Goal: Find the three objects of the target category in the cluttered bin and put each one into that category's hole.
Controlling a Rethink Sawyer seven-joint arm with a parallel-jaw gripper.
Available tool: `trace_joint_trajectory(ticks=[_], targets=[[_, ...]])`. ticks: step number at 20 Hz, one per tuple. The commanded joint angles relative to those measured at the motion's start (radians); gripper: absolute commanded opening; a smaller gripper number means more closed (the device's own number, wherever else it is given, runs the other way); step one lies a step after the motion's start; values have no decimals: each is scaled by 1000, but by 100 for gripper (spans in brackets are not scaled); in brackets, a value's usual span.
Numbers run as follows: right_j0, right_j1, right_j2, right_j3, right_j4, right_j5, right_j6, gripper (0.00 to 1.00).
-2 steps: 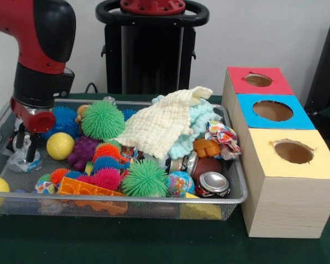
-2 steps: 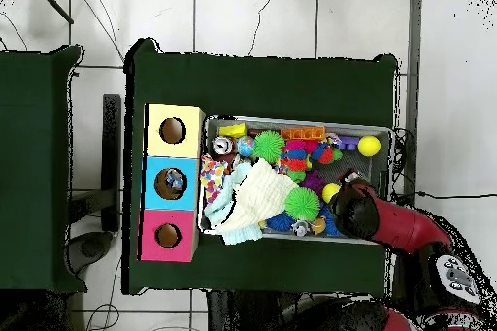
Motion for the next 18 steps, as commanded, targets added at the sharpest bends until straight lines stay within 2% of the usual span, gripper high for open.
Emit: trace_joint_trajectory(ticks=[1, 18], targets=[[-39, 102, 71, -64, -66, 34, -50, 100], [-60, 151, 114, -63, -85, 22, -36, 100]])
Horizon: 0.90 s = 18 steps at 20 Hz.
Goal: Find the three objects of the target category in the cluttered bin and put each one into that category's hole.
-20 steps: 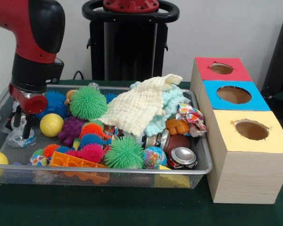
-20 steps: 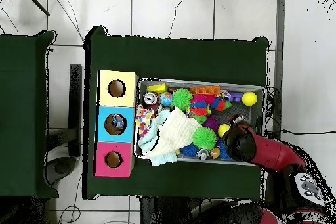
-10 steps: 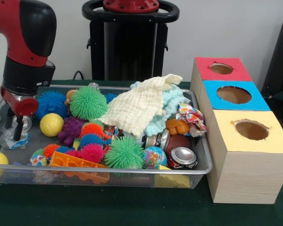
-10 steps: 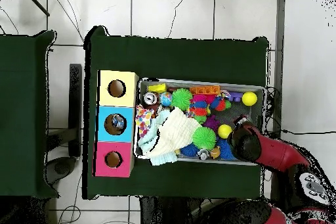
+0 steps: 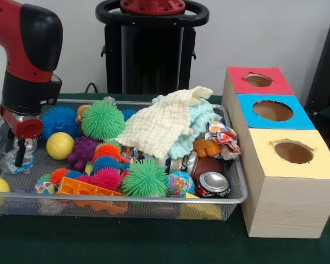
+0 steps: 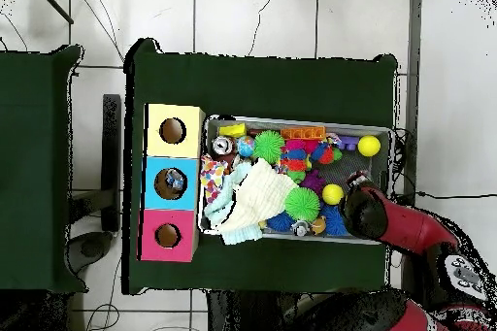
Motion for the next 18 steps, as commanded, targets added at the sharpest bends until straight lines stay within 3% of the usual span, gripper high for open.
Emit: trace_joint_trajectory(ticks=[1, 5, 6, 12, 18], targets=[[-21, 105, 113, -21, -58, 20, -36, 100], [-26, 103, 128, -21, -76, 24, -60, 100], [-25, 103, 127, -26, -81, 30, -65, 0], [-37, 93, 146, -29, -105, 56, -96, 0], [-24, 80, 133, -18, -90, 53, -49, 0]])
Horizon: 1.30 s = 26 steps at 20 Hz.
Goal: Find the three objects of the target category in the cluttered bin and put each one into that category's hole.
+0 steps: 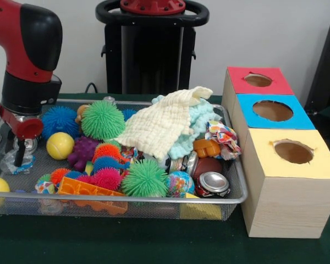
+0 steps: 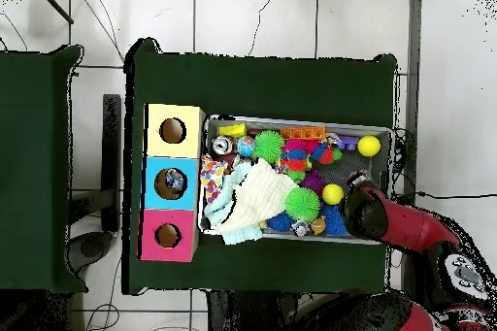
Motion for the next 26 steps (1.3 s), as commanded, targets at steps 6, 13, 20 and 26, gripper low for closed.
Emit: trace_joint_trajectory(ticks=[6, 13, 20, 26], targets=[[-37, 22, 147, 37, -51, 67, -59, 0], [-57, -119, 195, 138, -49, 112, -84, 0], [-57, -220, 228, 207, -39, 148, -87, 0], [-76, -315, 281, 257, -10, 193, -89, 0]])
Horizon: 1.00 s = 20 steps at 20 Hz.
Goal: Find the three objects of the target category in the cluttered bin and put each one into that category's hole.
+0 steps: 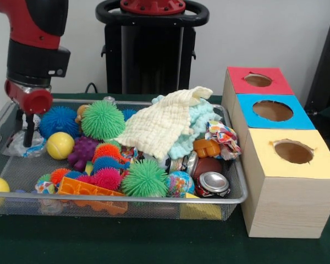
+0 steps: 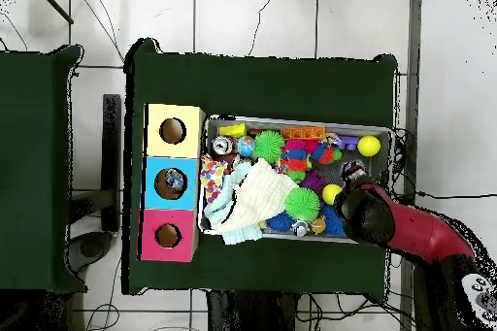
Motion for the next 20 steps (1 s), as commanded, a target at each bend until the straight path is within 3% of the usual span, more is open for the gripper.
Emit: trace_joint_trajectory(ticks=[1, 10, 20], targets=[[-12, -122, 140, 115, -3, 153, -85, 0], [94, -284, 127, 159, 76, 268, -10, 0], [299, -325, 17, 139, 161, 353, 139, 0]])
